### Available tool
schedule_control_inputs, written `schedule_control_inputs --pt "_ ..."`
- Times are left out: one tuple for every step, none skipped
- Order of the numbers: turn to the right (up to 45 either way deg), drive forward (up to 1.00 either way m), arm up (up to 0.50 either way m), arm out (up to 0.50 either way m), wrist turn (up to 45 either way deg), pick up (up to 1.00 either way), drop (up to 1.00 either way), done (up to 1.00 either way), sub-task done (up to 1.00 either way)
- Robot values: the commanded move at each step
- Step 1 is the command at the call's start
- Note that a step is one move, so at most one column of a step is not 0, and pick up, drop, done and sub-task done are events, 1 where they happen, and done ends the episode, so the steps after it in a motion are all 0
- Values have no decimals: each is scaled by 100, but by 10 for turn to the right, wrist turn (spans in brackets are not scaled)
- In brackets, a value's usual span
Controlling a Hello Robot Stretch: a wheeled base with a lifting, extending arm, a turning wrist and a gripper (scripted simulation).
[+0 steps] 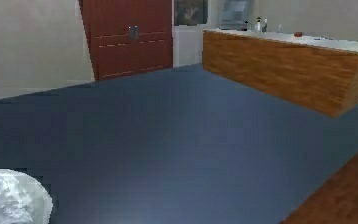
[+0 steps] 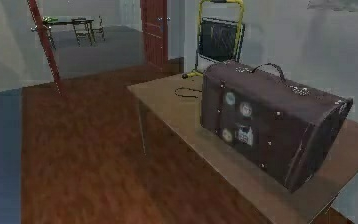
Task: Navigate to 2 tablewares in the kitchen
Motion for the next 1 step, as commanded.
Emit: schedule_control_inputs --pt "270 0 0 0 0 0 0 0 0"
